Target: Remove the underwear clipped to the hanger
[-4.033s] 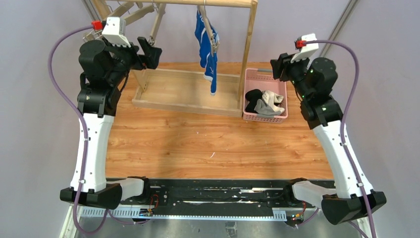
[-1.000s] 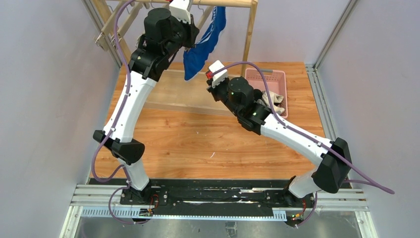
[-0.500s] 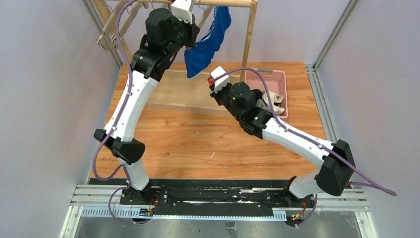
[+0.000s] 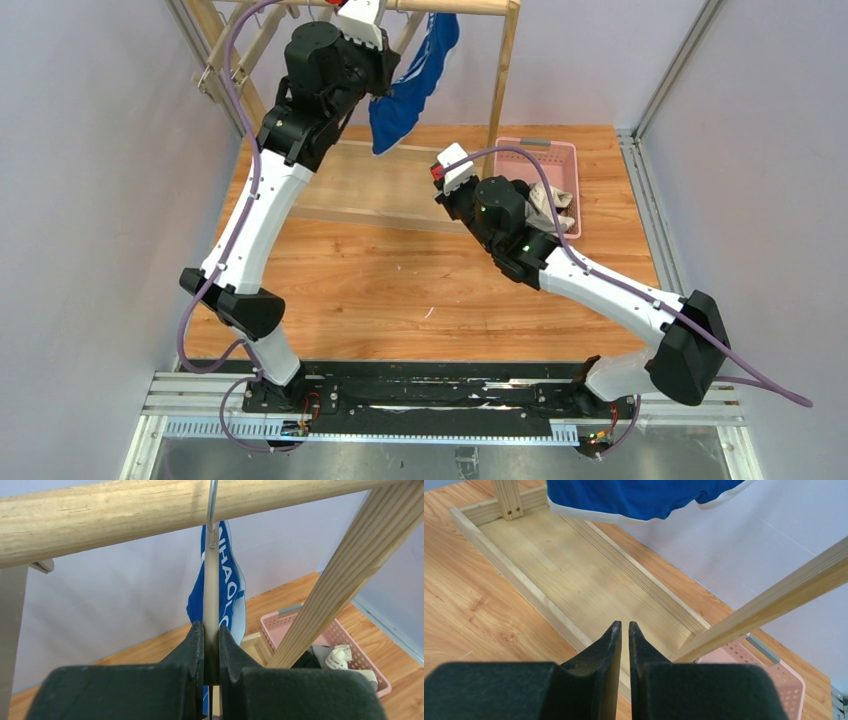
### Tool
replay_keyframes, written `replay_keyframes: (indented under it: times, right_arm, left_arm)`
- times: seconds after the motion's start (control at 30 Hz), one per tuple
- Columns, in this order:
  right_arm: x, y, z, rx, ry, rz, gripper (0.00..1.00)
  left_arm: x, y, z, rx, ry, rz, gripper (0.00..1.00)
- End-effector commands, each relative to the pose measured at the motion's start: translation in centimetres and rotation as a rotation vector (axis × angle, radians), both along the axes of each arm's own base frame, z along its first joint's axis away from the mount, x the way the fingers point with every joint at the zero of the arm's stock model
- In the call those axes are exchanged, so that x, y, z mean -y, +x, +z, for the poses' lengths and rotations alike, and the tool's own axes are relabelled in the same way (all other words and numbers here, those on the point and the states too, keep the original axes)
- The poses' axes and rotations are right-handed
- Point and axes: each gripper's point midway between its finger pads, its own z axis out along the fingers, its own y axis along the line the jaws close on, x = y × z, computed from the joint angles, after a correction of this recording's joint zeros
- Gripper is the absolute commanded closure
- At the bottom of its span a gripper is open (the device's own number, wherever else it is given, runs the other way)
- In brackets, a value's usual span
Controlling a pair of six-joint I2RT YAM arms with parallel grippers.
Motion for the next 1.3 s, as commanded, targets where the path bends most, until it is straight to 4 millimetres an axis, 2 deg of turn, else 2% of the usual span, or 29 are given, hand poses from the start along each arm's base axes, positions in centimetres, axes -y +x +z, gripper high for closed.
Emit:
replay_keyframes:
  times: [0.0, 0.3, 0.47, 0.63, 0.8, 0.87, 0.9, 0.97, 1.0, 1.03, 1.13, 1.27]
  right_arm:
    - [1.5, 0.3, 1.0, 0.024, 0.043, -0.043, 0.89]
    - [2.0, 0.4, 0.4, 0.006, 0.06, -0.049, 0.89]
    - [2.0, 0.4, 0.2, -0.003, 0.062, -0.05, 0.89]
    - [2.6, 0.7, -0.2, -0.028, 0.06, -0.059, 0.89]
    - [4.2, 1.6, -1.1, -0.095, 0.084, -0.076, 0.85]
    - [5.2, 1.8, -1.6, -0.127, 0.106, -0.07, 0.8]
    - [5.9, 1.9, -1.8, -0.142, 0.117, -0.078, 0.72]
    - [7.3, 1.8, -2.1, -0.166, 0.14, -0.063, 0.44]
    - [7.8, 1.6, -2.0, -0.179, 0.153, -0.04, 0.34]
    - [7.9, 1.1, -2.0, -0.197, 0.165, 0.019, 0.29]
    - [9.4, 0.0, -1.9, -0.233, 0.195, 0.126, 0.22]
    - [10.3, -2.2, -1.4, -0.248, 0.213, 0.309, 0.22]
  left_arm:
    - [-0.7, -2.3, 4.7, 0.124, -0.063, -0.017, 1.0]
    - [-1.7, -3.6, 4.0, 0.131, -0.049, -0.006, 1.0]
    - [-1.9, -4.2, 2.8, 0.092, -0.023, -0.01, 1.0]
    - [-2.9, -5.9, -0.4, 0.041, 0.007, -0.009, 1.0]
    - [-4.9, -9.0, -3.8, -0.037, 0.069, 0.003, 1.0]
    - [-5.5, -10.7, -5.6, -0.083, 0.096, -0.009, 1.0]
    - [-5.9, -11.6, -6.4, -0.106, 0.108, -0.016, 1.0]
    - [-6.3, -13.4, -8.3, -0.148, 0.144, -0.047, 1.0]
    - [-6.5, -14.3, -9.2, -0.165, 0.157, -0.064, 1.0]
    - [-6.5, -15.1, -10.2, -0.176, 0.176, -0.095, 1.0]
    - [-6.2, -17.9, -12.0, -0.176, 0.195, -0.195, 1.0]
    - [-5.3, -20.5, -14.2, -0.182, 0.21, -0.321, 1.0]
